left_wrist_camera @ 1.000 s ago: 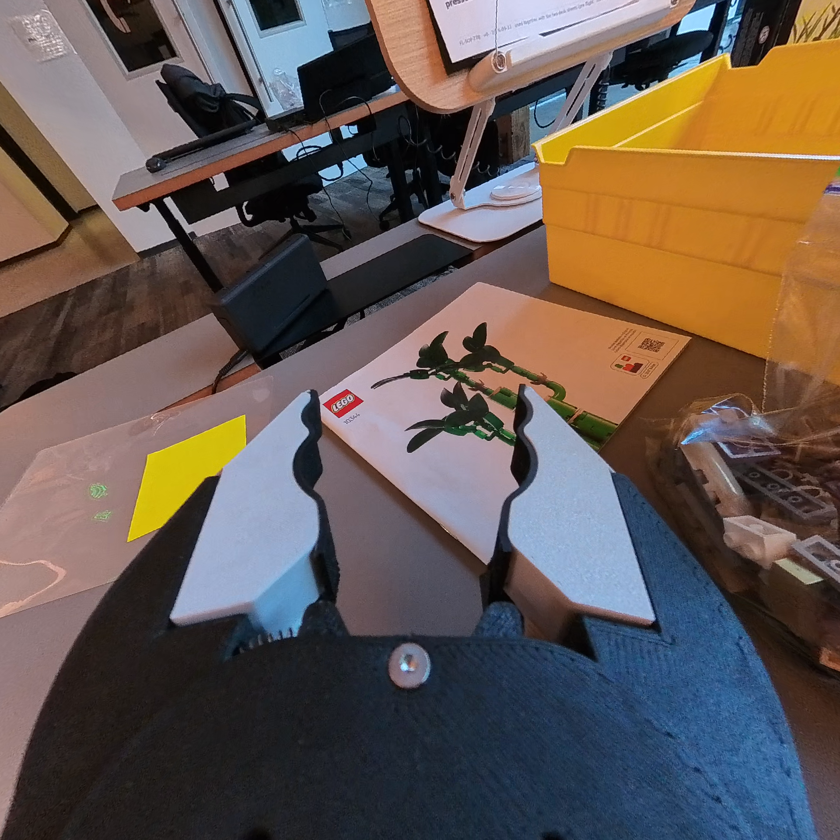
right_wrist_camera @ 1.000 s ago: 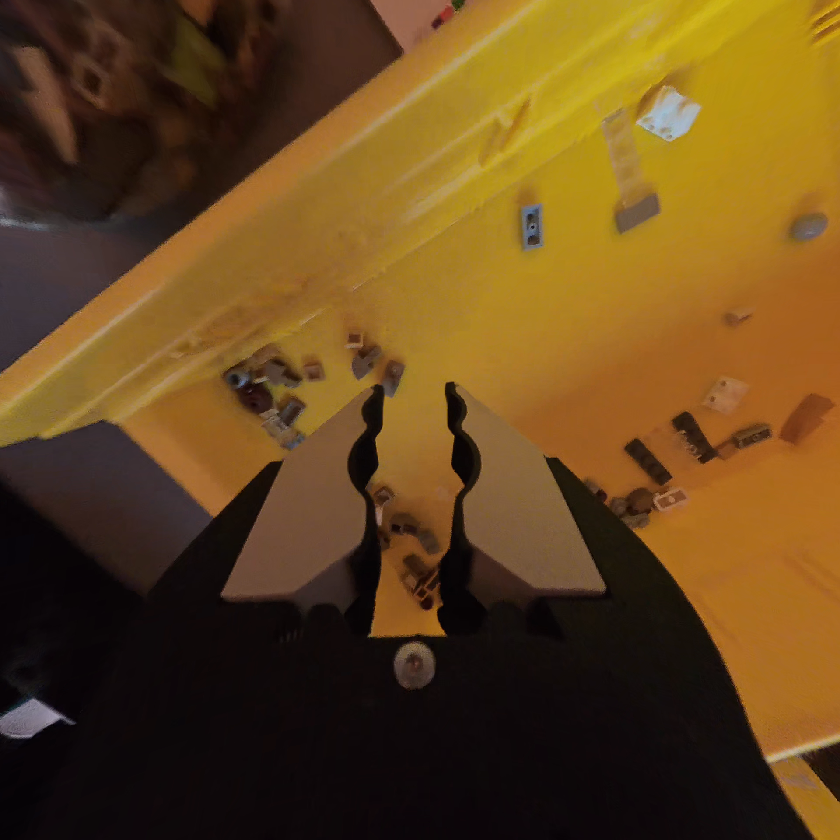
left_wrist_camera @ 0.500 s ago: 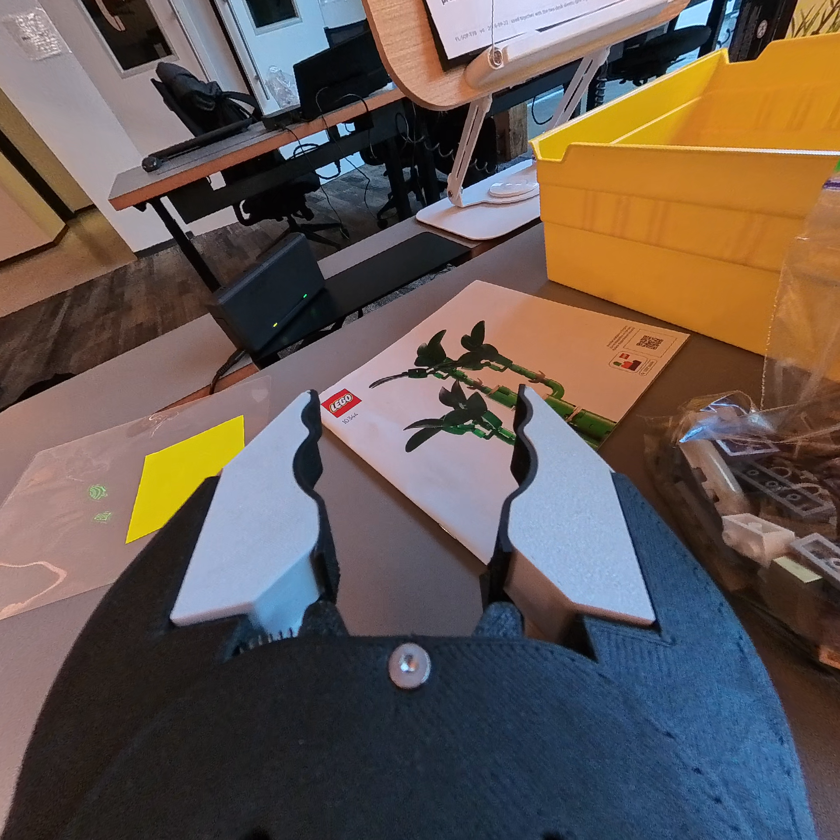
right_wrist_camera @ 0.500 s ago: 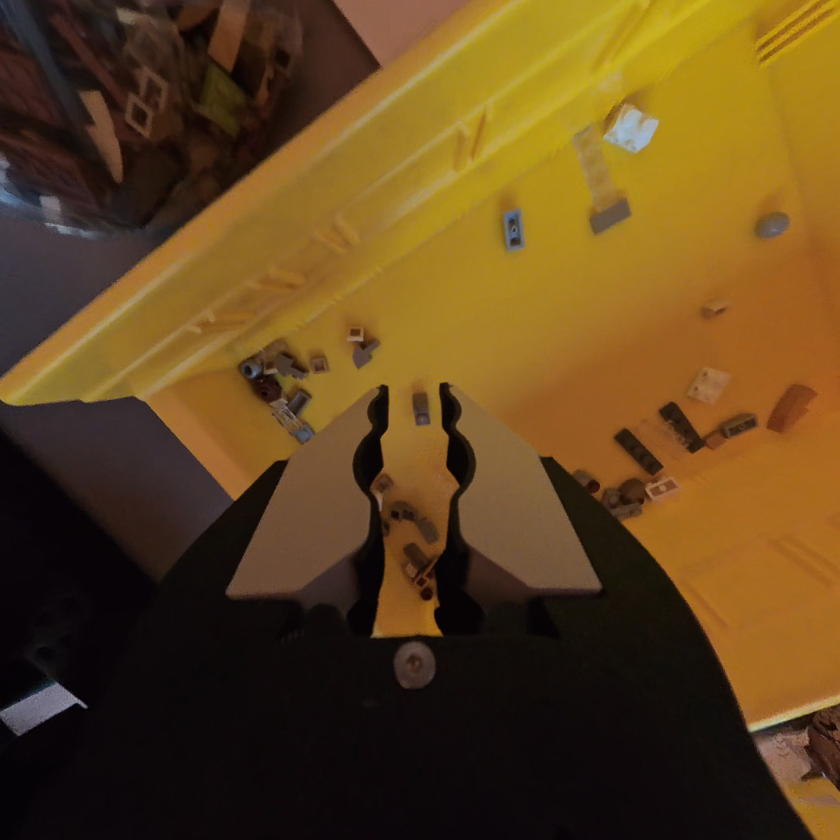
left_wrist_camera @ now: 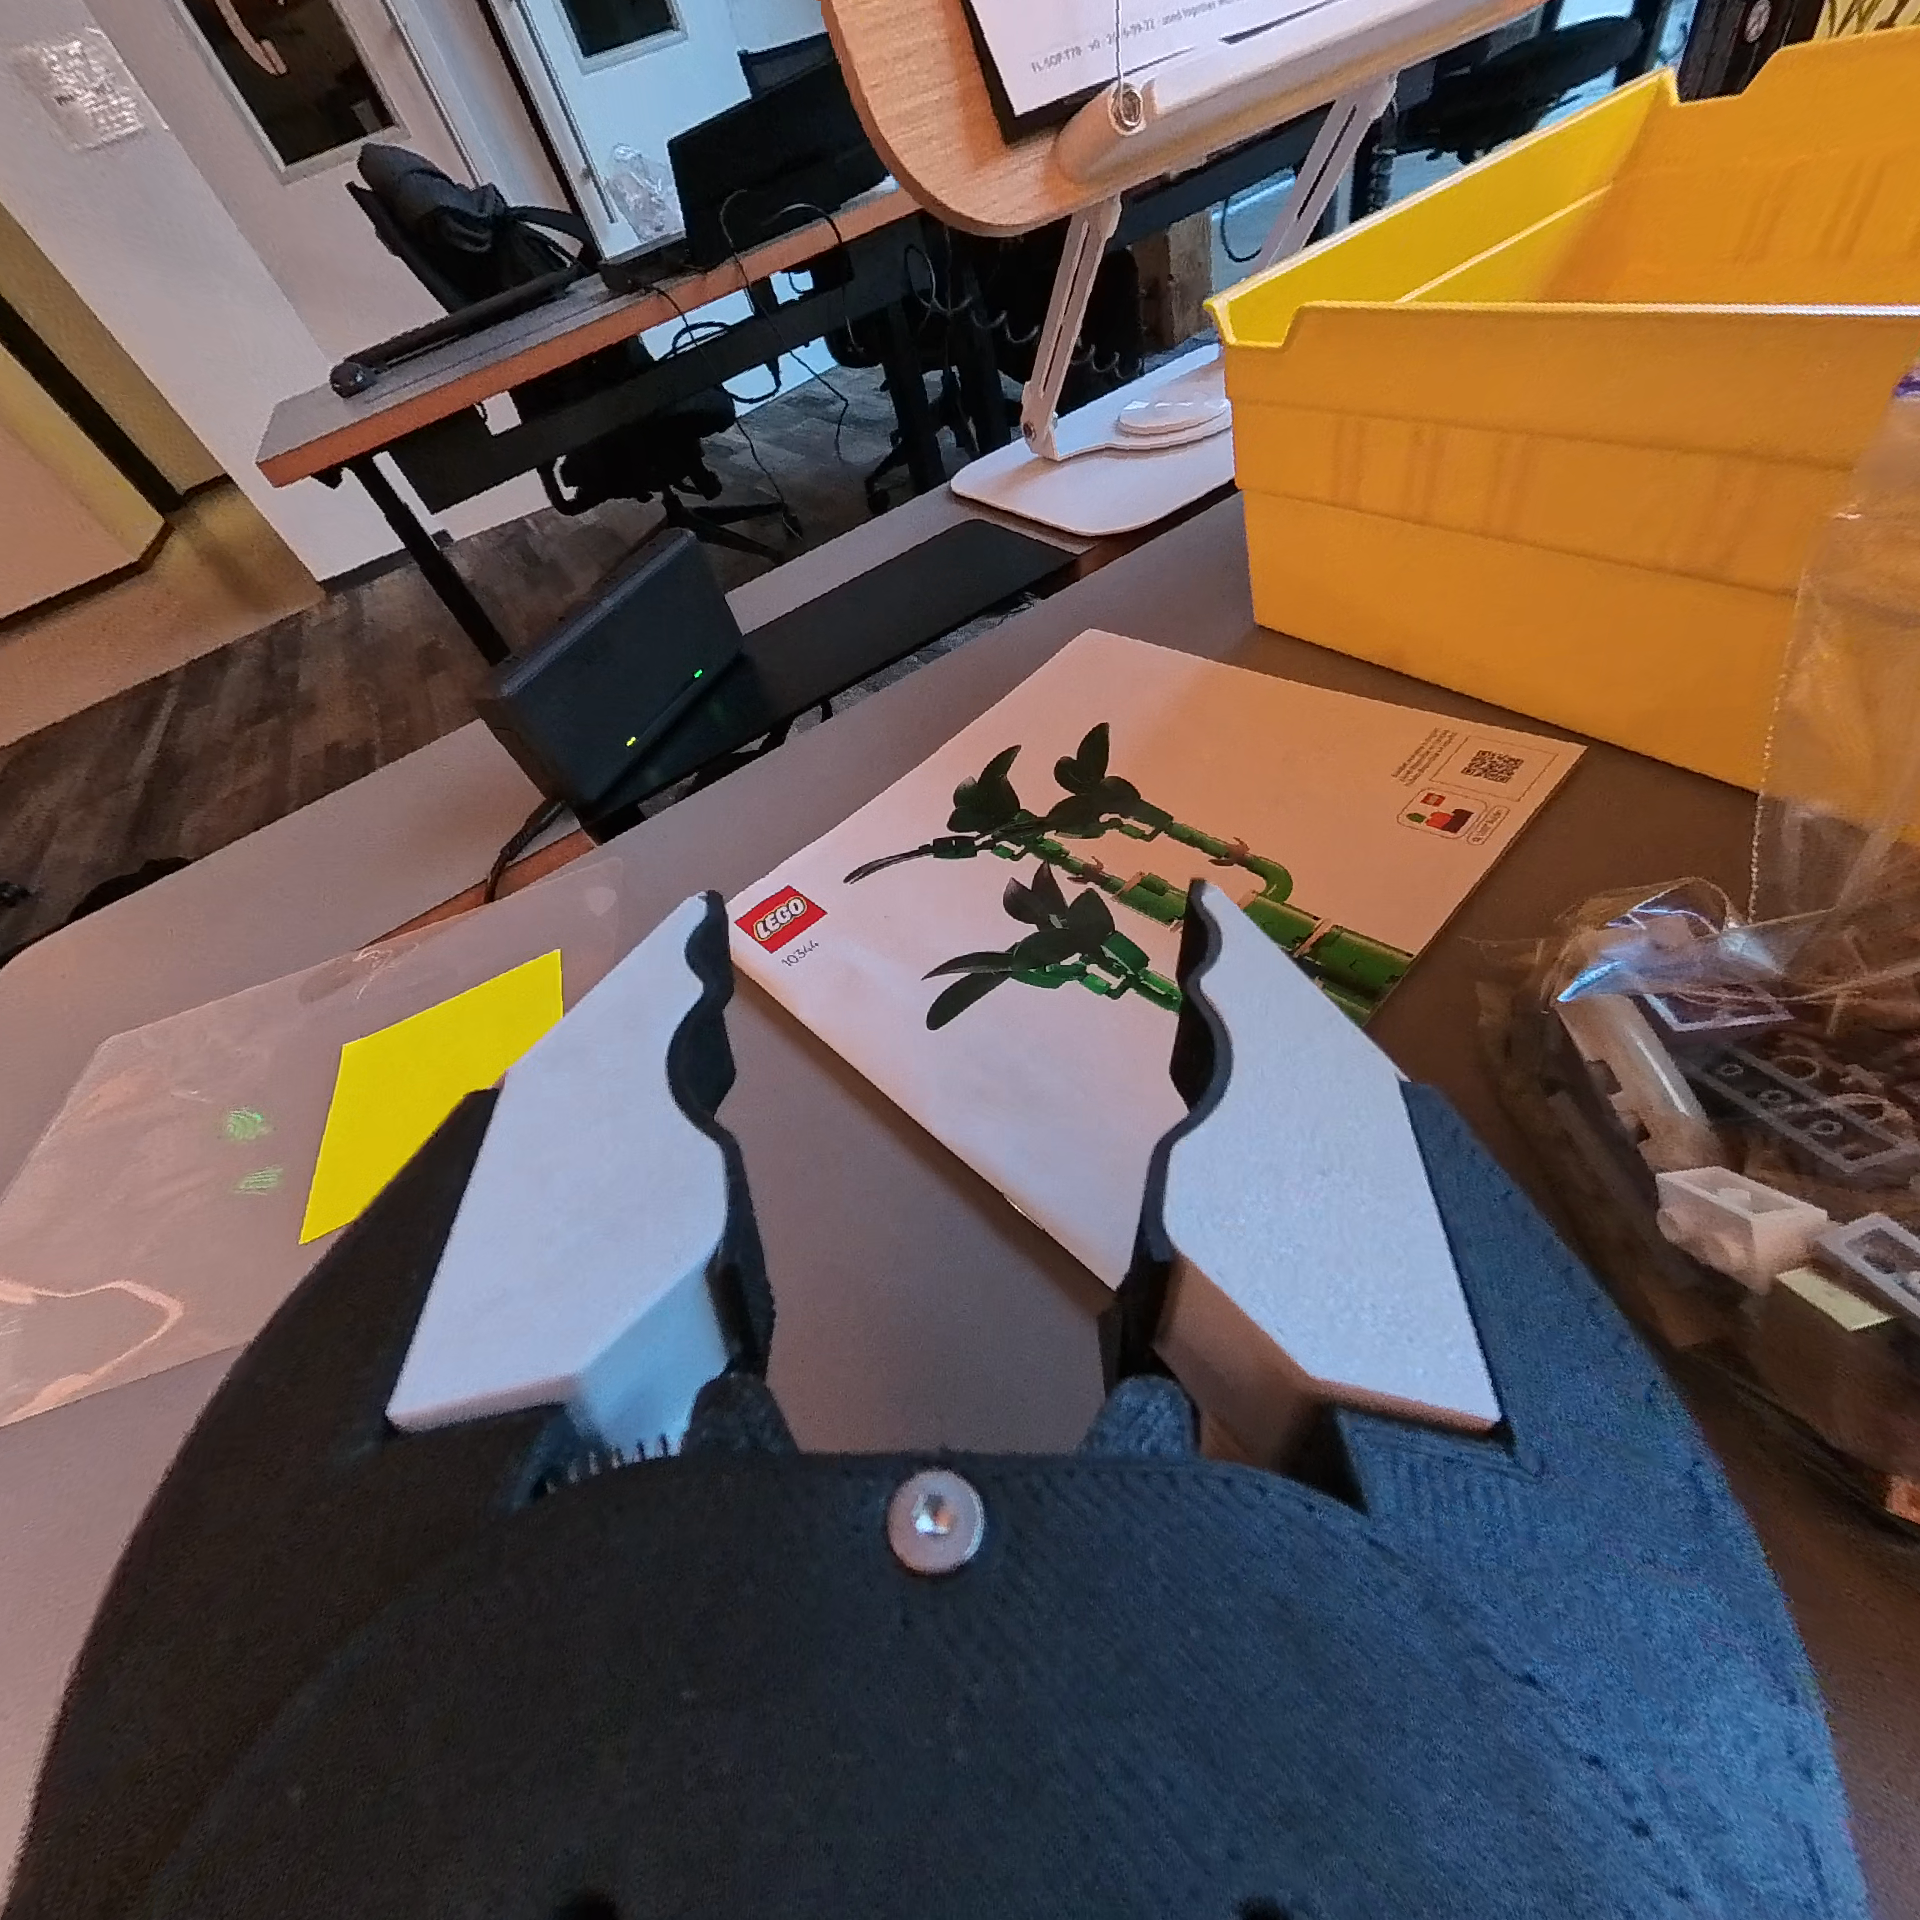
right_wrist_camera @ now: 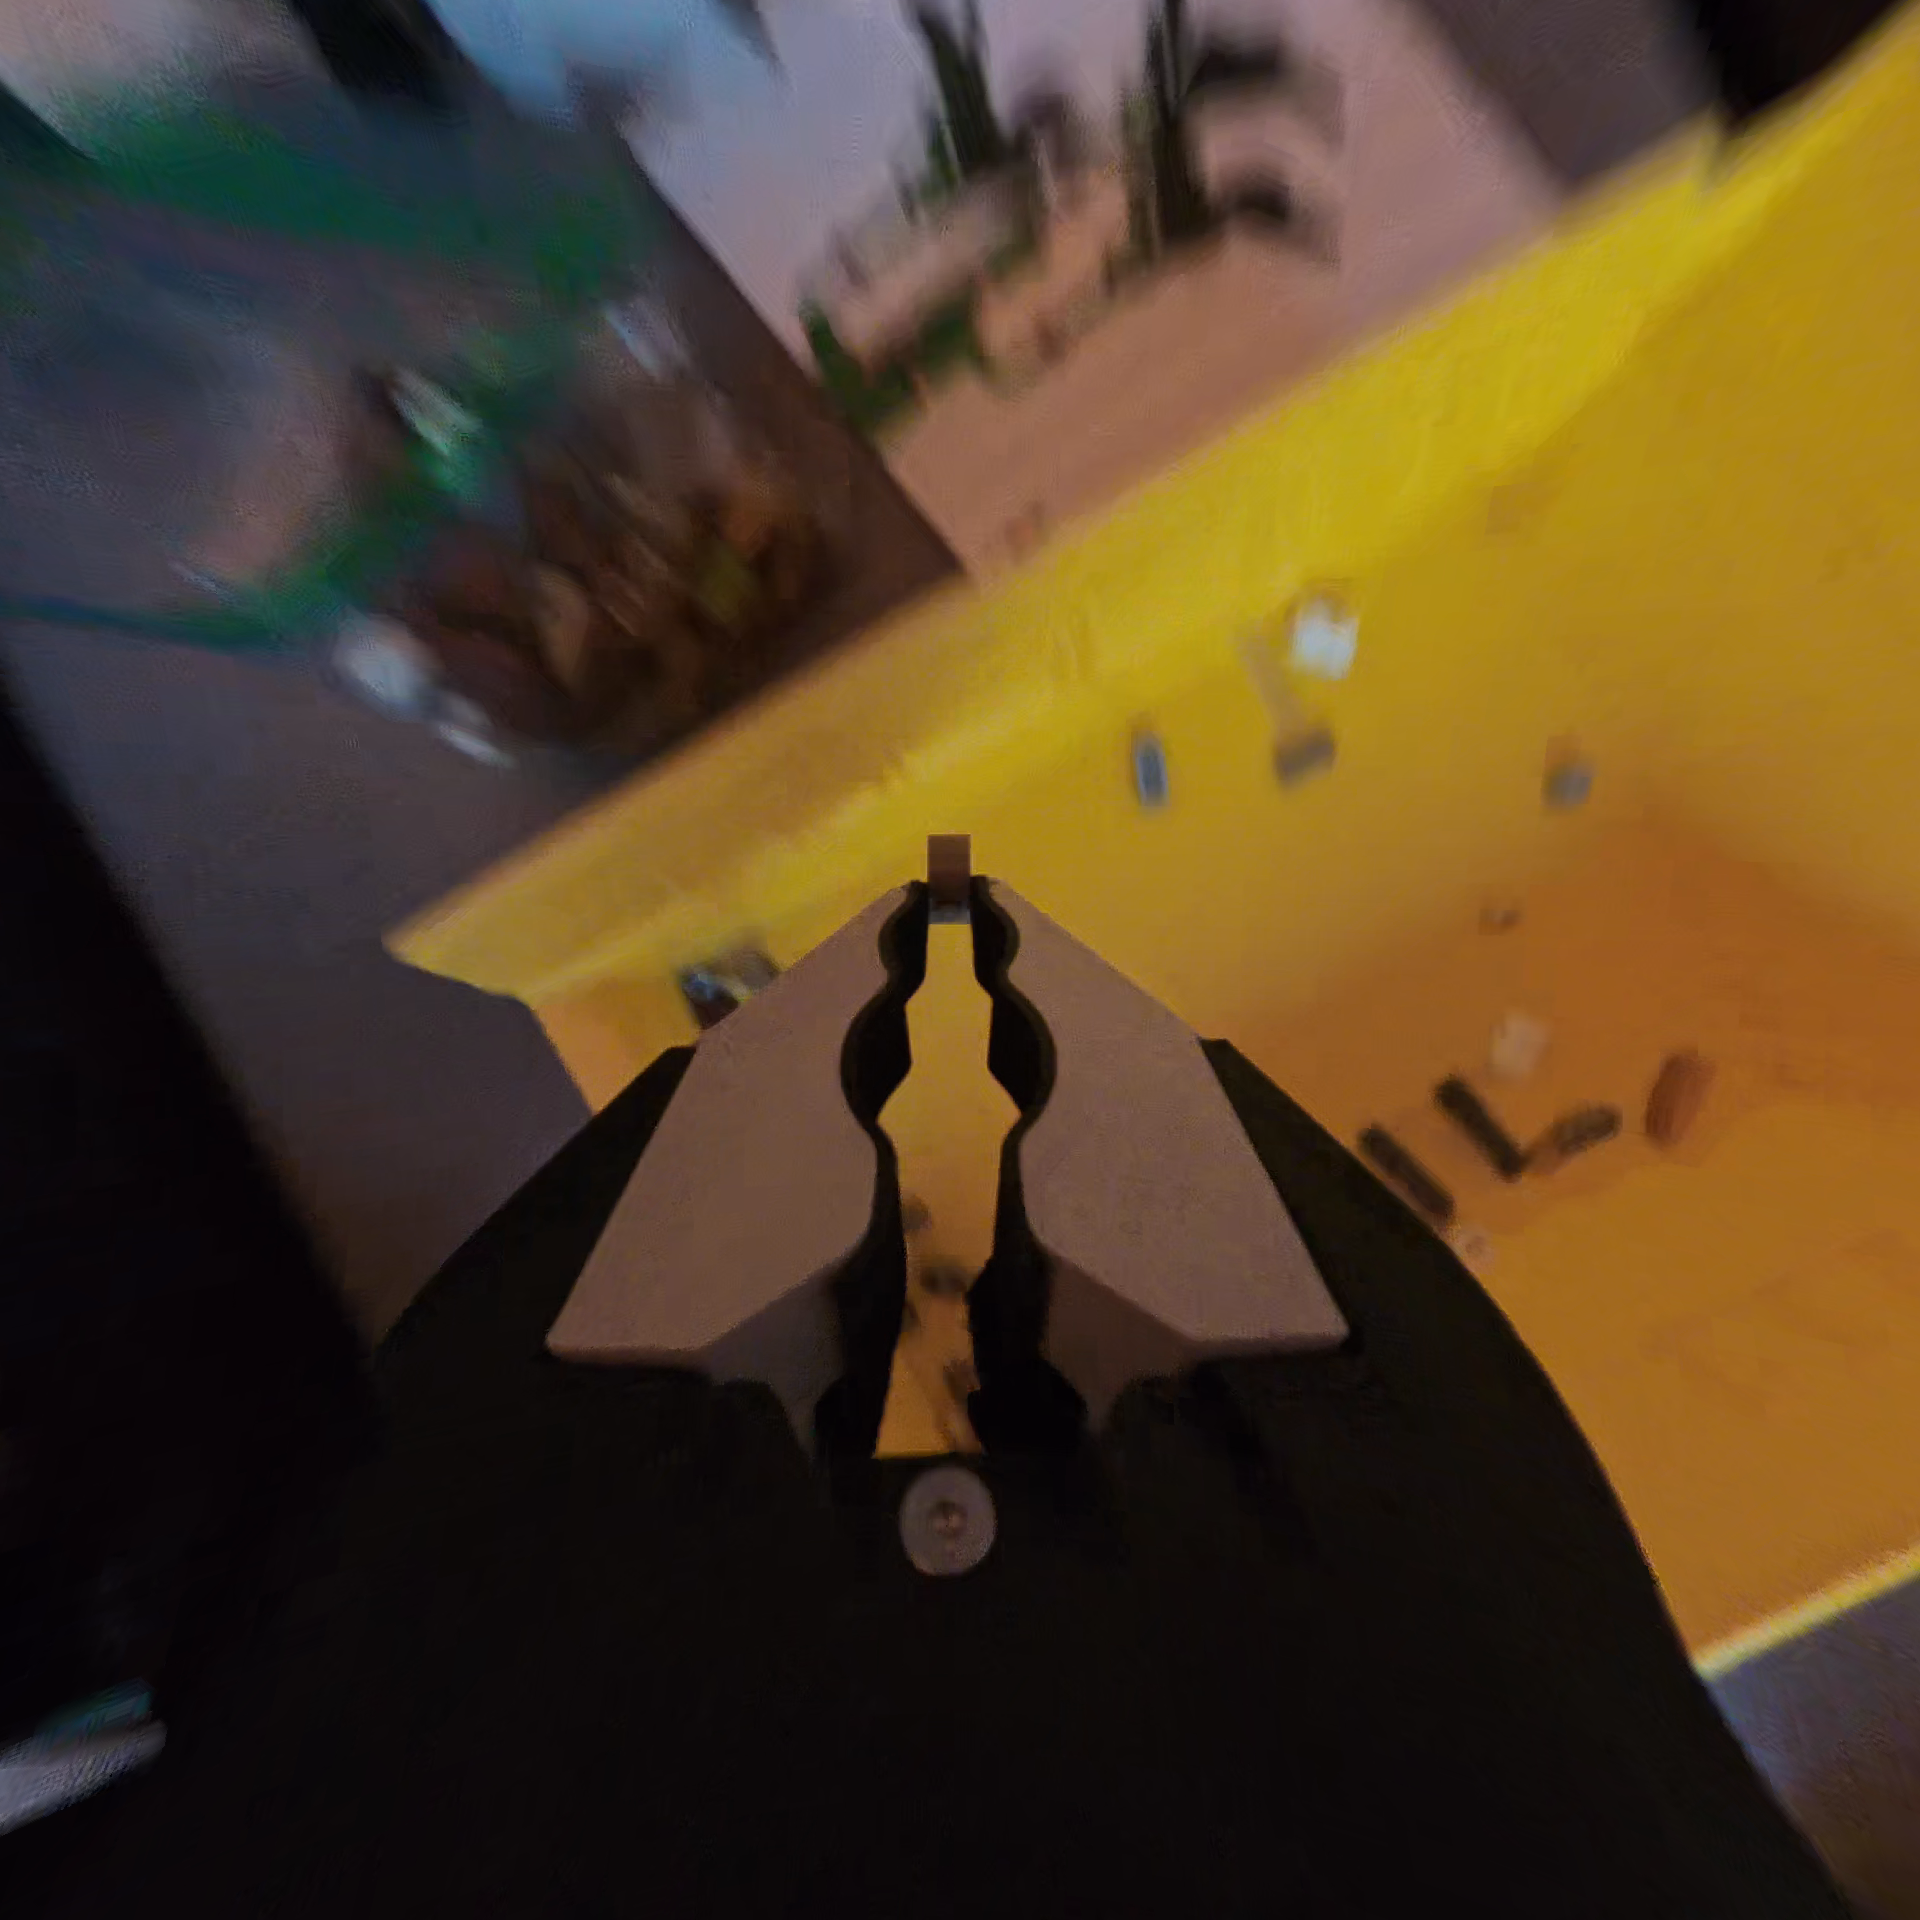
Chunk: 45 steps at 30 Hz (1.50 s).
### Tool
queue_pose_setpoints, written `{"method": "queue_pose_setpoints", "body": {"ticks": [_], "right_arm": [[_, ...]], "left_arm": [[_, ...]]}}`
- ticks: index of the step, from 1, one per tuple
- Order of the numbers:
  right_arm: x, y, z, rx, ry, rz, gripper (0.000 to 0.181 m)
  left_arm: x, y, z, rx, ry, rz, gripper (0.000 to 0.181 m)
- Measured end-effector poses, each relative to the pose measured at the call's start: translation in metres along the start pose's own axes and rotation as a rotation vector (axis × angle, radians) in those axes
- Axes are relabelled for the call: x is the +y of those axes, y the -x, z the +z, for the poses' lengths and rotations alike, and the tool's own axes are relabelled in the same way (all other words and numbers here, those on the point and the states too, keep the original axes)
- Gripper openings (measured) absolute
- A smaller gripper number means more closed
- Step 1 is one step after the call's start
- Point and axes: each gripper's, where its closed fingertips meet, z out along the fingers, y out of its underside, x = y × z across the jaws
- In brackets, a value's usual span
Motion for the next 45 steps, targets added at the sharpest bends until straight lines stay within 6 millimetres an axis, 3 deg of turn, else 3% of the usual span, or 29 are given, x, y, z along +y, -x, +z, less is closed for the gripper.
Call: {"method": "queue_pose_setpoints", "body": {"ticks": [2, 4, 7, 9, 11, 13, 17, 20, 23, 26, 28, 31, 34, 38, 42, 45], "right_arm": [[-0.05, 0.031, -0.024, -0.034, -0.247, -0.091, 0.007], [-0.083, 0.068, -0.041, -0.086, -0.423, -0.186, 0.007], [-0.093, 0.111, -0.03, -0.176, -0.439, -0.268, 0.007], [-0.086, 0.119, -0.008, -0.184, -0.358, -0.286, 0.011], [-0.077, 0.116, 0.009, -0.174, -0.279, -0.293, 0.026], [-0.076, 0.11, 0.006, -0.167, -0.276, -0.285, 0.027], [-0.082, 0.078, -0.048, -0.088, -0.404, -0.237, 0.026], [-0.066, 0.037, -0.091, 0.016, -0.441, -0.164, 0.027], [-0.041, -0.002, -0.124, 0.116, -0.458, -0.07, 0.027], [-0.013, -0.03, -0.143, 0.182, -0.432, 0.003, 0.027], [0.004, -0.044, -0.152, 0.223, -0.413, 0.04, 0.027], [0.02, -0.038, -0.16, 0.166, -0.407, 0.041, 0.027], [0.031, -0.028, -0.156, 0.122, -0.367, -0.018, 0.026], [0.048, -0.035, -0.141, 0.106, -0.282, -0.004, 0.027], [0.051, -0.035, -0.135, 0.078, -0.275, -0.001, 0.026], [0.051, -0.029, -0.125, 0.075, -0.226, -0.049, 0.026]], "left_arm": [[0.001, -0.002, 0.0, -0.001, 0.005, 0.016, 0.086], [0.002, -0.003, 0.001, -0.001, 0.012, 0.029, 0.086], [0.002, -0.004, 0.001, -0.001, 0.017, 0.042, 0.086], [0.003, -0.005, 0.002, 0.0, 0.02, 0.047, 0.086], [0.003, -0.006, 0.002, 0.001, 0.021, 0.05, 0.086], [0.003, -0.006, 0.002, 0.002, 0.022, 0.051, 0.086], [0.003, -0.006, 0.001, 0.003, 0.017, 0.048, 0.085], [-0.006, 0.0, -0.003, -0.003, -0.018, 0.002, 0.083], [-0.054, 0.003, -0.027, 0.059, -0.152, -0.119, 0.08], [-0.123, -0.037, -0.066, 0.36, -0.262, -0.163, 0.066], [-0.146, -0.071, -0.073, 0.478, -0.185, -0.02, 0.067], [-0.15, -0.117, -0.062, 0.556, 0.014, 0.333, 0.065], [-0.145, -0.146, -0.042, 0.593, 0.136, 0.475, 0.055], [-0.133, -0.165, -0.02, 0.62, 0.256, 0.349, 0.055], [-0.135, -0.16, 0.009, 0.524, 0.295, 0.167, 0.065], [-0.123, -0.16, 0.022, 0.517, 0.396, 0.105, 0.073]]}}
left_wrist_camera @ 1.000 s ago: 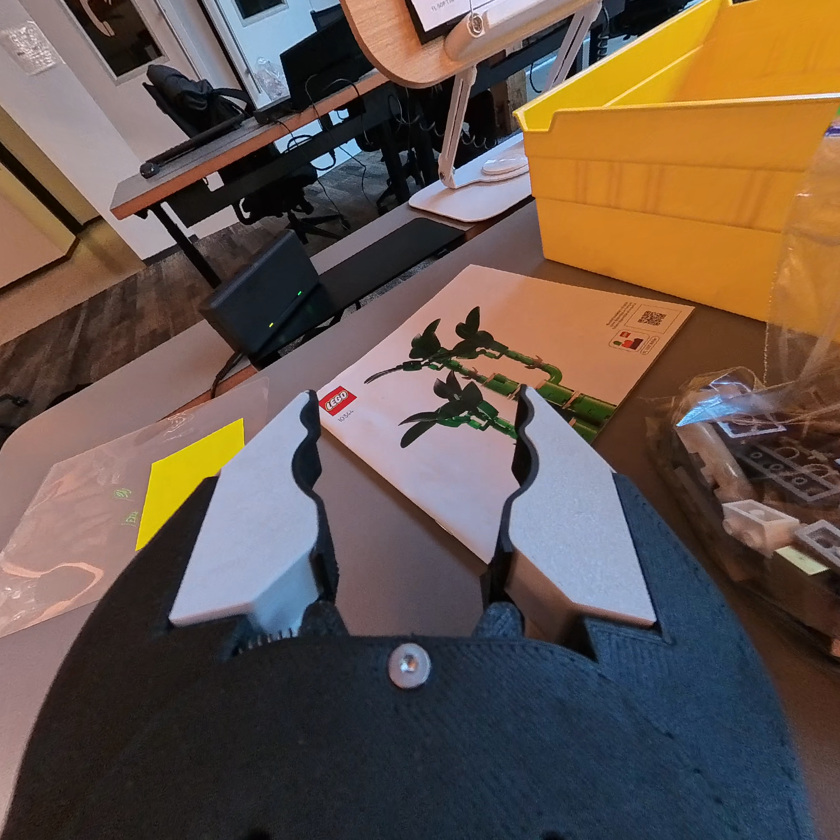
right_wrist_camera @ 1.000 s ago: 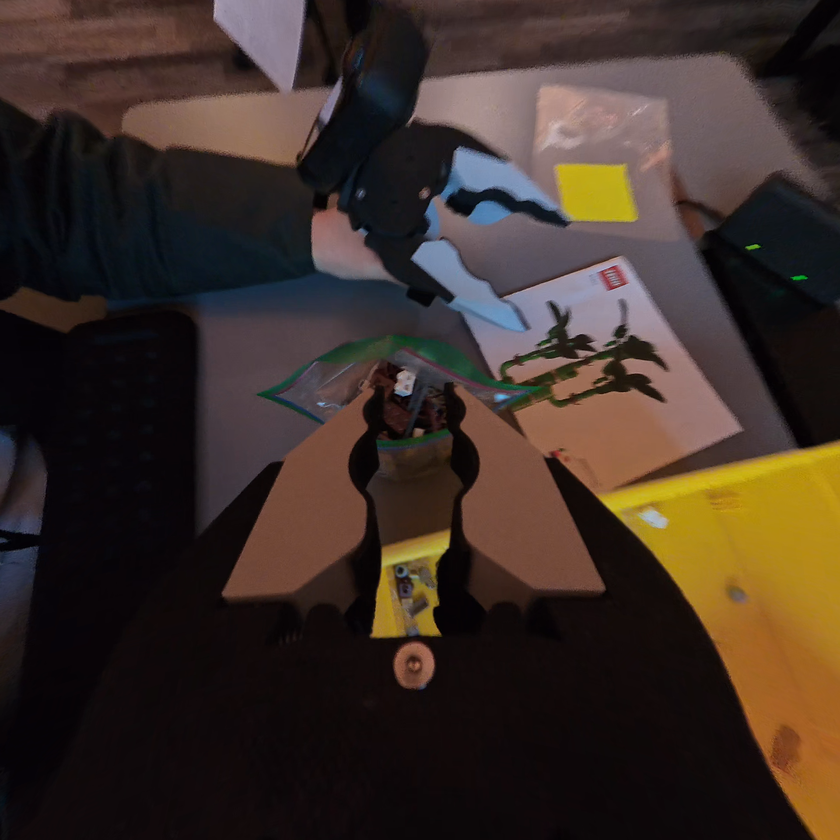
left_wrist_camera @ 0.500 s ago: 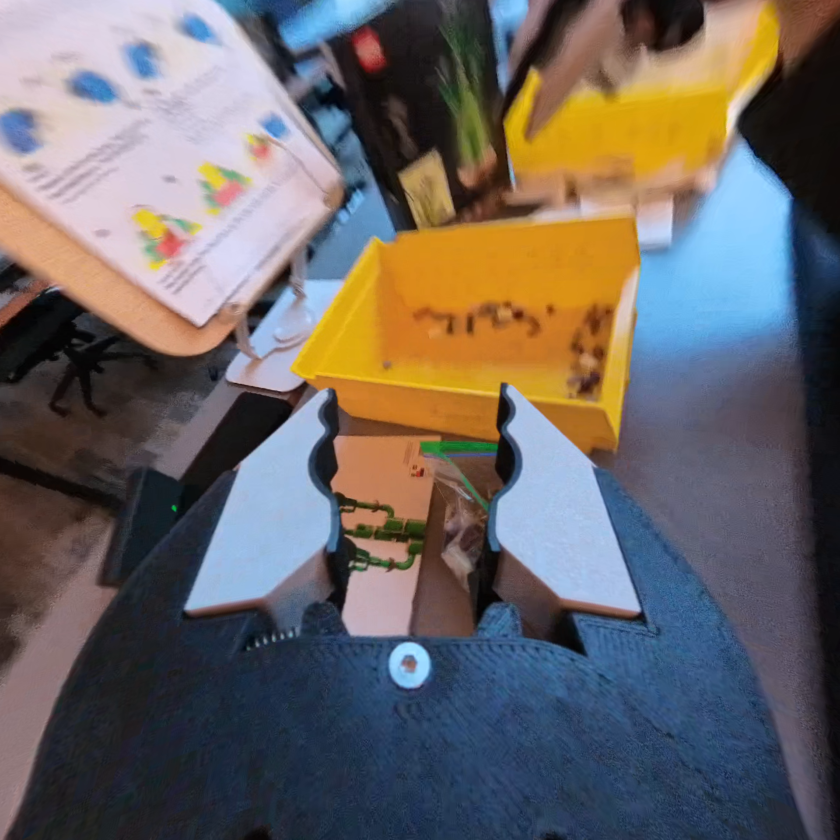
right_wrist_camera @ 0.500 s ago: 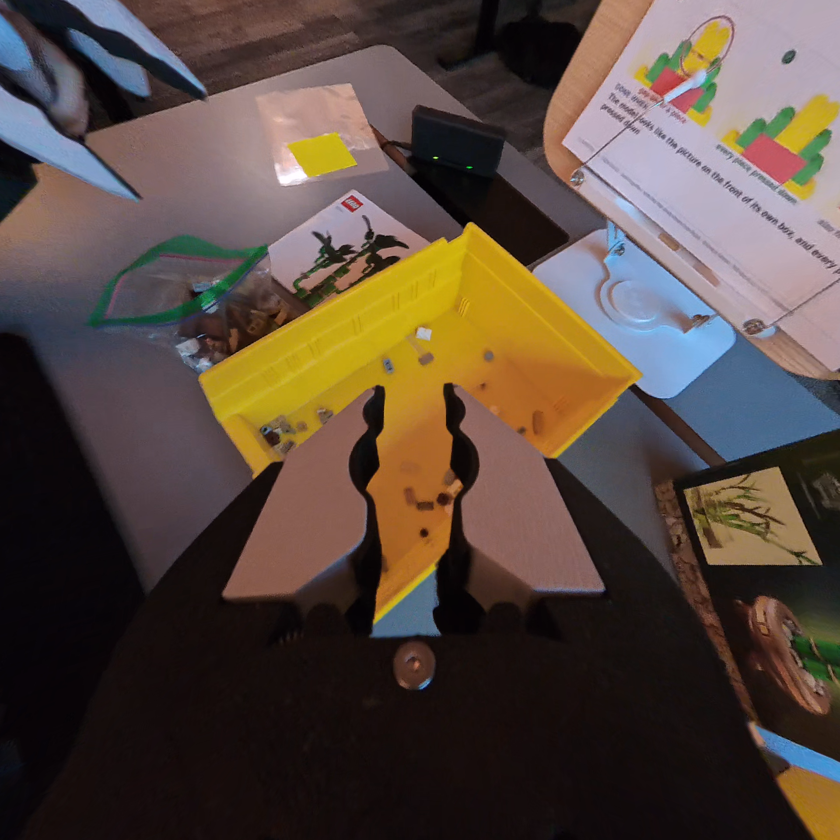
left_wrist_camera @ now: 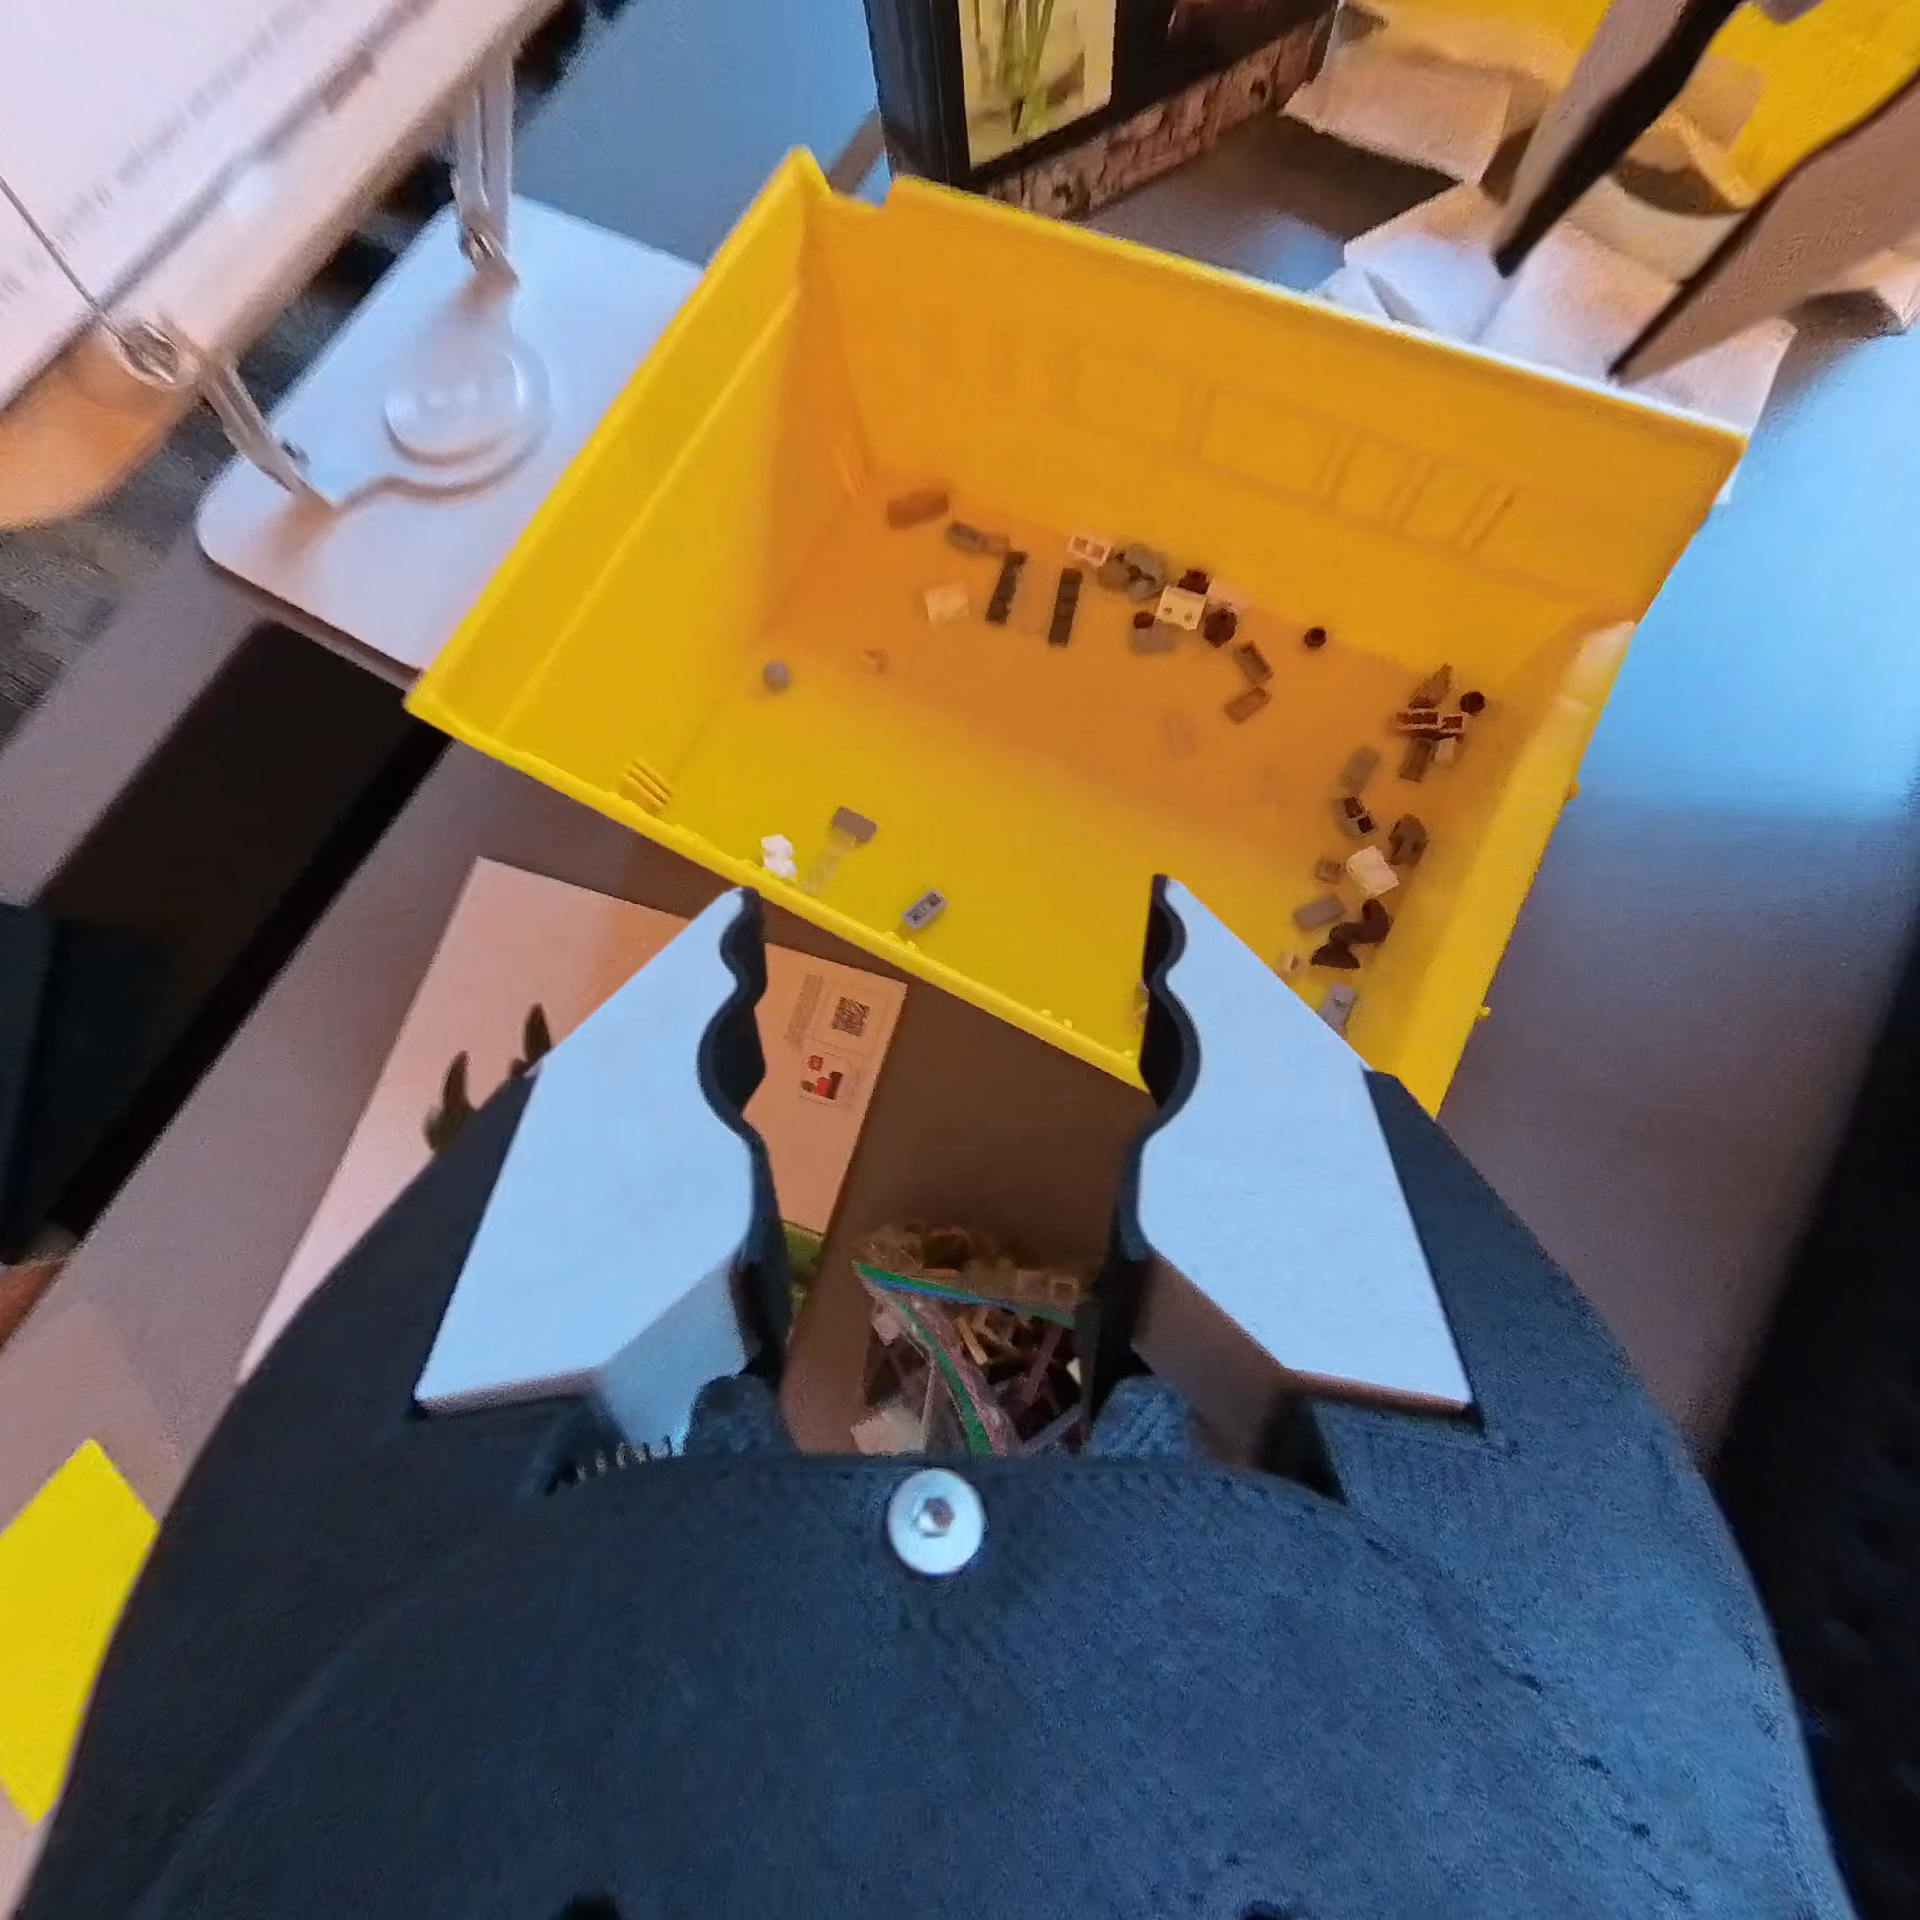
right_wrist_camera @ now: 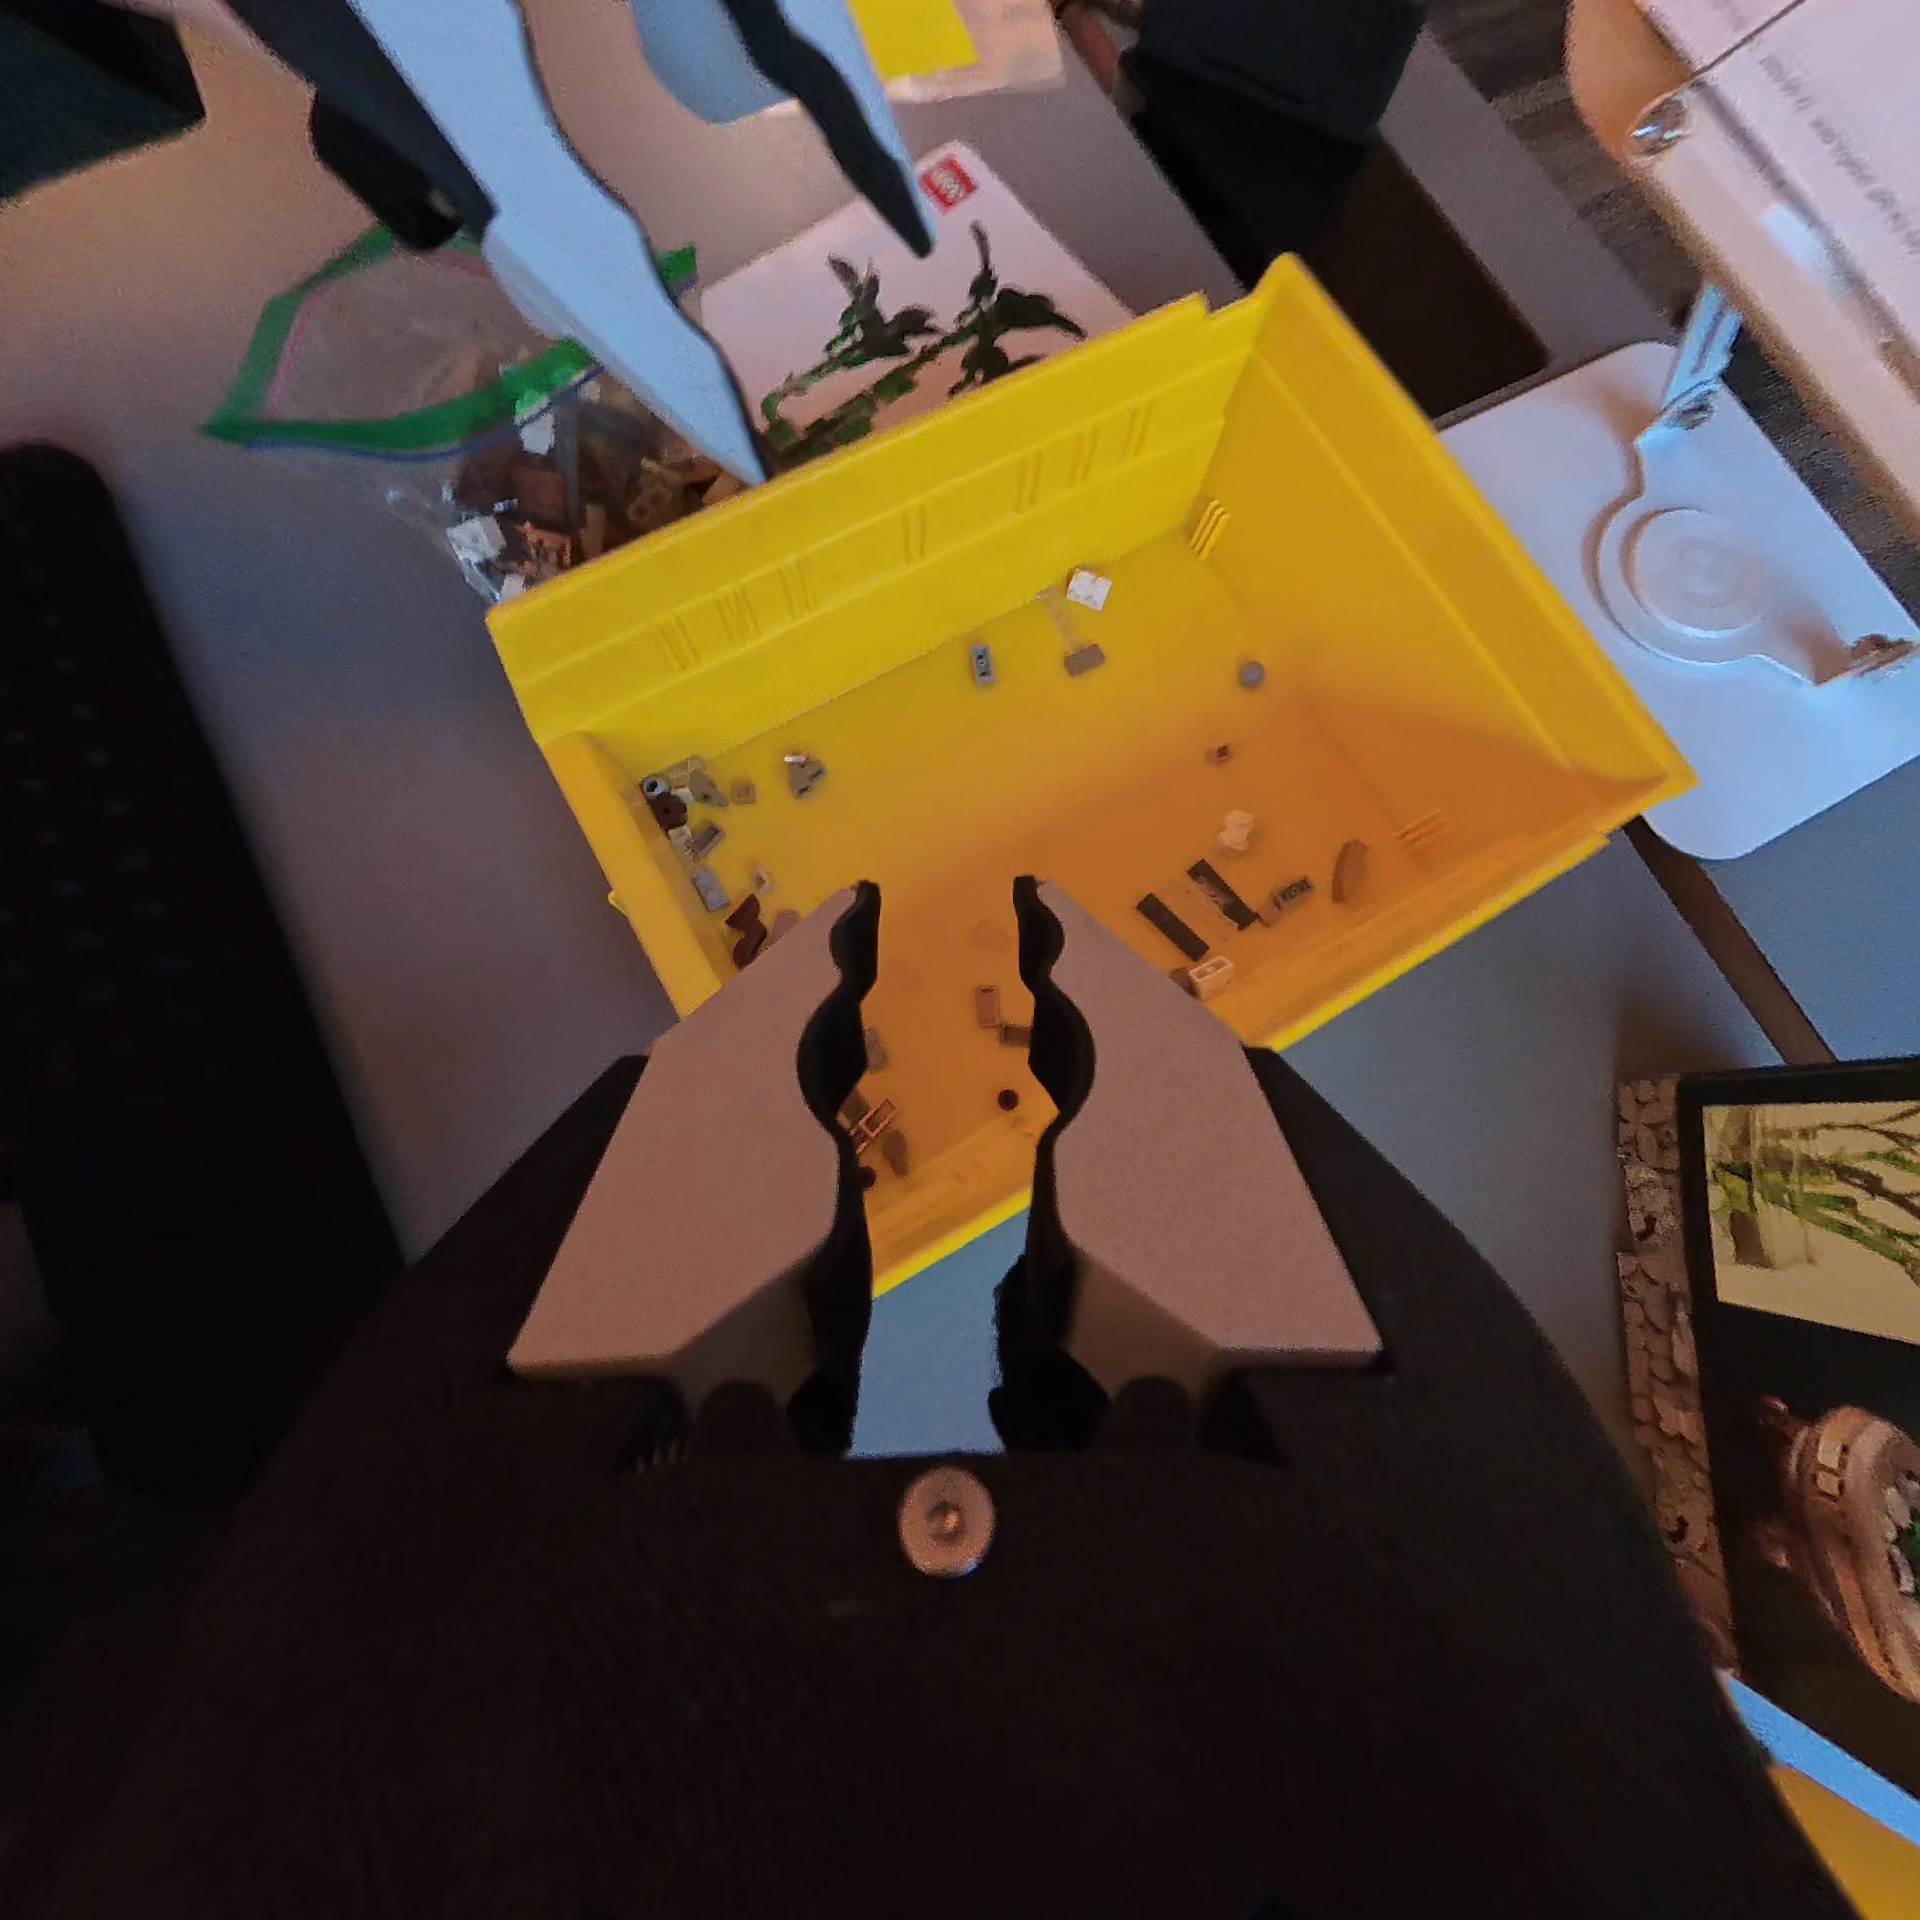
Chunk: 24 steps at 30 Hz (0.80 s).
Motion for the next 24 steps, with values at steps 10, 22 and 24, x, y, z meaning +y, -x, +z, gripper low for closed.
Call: {"method": "queue_pose_setpoints", "body": {"ticks": [10, 22, 24], "right_arm": [[-0.001, 0.029, 0.069, -0.099, 0.186, -0.079, 0.026], [0.039, 0.064, 0.162, -0.264, 0.469, -0.004, 0.029], [0.044, 0.063, 0.17, -0.242, 0.505, -0.013, 0.029]], "left_arm": [[0.018, 0.0, 0.024, 0.016, 0.075, -0.025, 0.035], [0.029, 0.075, -0.093, -0.137, -0.499, -0.396, 0.034], [0.056, 0.09, -0.098, -0.172, -0.498, -0.41, 0.034]]}}
